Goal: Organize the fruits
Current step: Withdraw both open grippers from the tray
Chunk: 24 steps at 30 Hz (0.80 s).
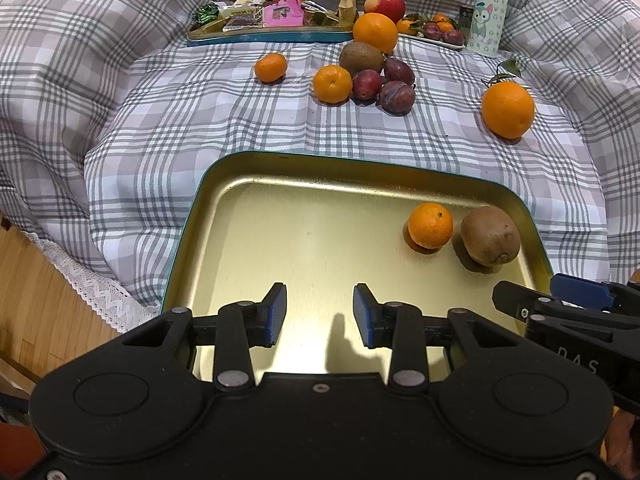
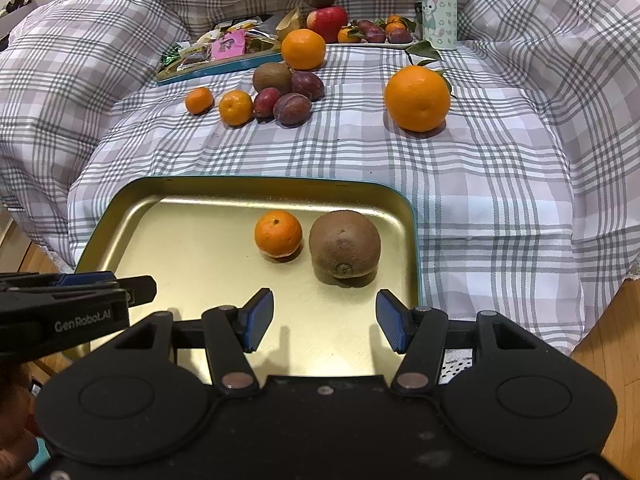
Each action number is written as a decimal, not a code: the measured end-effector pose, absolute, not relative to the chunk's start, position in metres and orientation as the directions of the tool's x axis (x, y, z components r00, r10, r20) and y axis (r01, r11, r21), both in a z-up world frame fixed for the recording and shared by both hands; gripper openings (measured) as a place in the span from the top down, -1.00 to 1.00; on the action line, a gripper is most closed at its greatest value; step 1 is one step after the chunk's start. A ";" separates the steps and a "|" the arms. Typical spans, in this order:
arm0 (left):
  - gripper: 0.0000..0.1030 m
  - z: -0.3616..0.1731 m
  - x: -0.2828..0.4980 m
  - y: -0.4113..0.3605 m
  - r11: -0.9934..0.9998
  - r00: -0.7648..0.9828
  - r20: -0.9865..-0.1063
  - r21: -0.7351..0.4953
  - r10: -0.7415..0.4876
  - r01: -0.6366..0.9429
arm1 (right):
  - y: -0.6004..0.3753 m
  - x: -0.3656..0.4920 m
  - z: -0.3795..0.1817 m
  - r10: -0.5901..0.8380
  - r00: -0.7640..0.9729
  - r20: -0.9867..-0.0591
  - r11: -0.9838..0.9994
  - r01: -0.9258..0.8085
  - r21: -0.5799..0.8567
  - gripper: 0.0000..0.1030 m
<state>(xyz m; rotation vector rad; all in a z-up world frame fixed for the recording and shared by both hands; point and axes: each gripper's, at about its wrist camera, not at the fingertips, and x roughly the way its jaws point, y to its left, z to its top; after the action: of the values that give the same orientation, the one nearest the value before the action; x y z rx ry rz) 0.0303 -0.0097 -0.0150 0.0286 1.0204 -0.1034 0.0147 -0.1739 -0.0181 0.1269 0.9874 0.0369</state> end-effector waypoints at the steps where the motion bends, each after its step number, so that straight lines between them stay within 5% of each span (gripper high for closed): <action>1: 0.13 -0.015 0.029 -0.010 0.995 0.518 -0.852 -0.025 -0.073 0.099 | -0.173 0.014 -0.018 0.091 0.550 -0.830 0.992 0.023 0.124 -0.15; 24: 0.13 -0.011 0.011 -0.007 0.996 0.528 -0.847 -0.024 -0.064 0.082 | -0.172 -0.003 -0.012 0.094 0.573 -0.814 0.991 0.022 0.130 -0.15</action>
<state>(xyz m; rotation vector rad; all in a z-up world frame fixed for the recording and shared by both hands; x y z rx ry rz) 0.0114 -0.0075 -0.0108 0.0195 1.0106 -0.0869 -0.0029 -0.1715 -0.0118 0.1312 0.9607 0.0423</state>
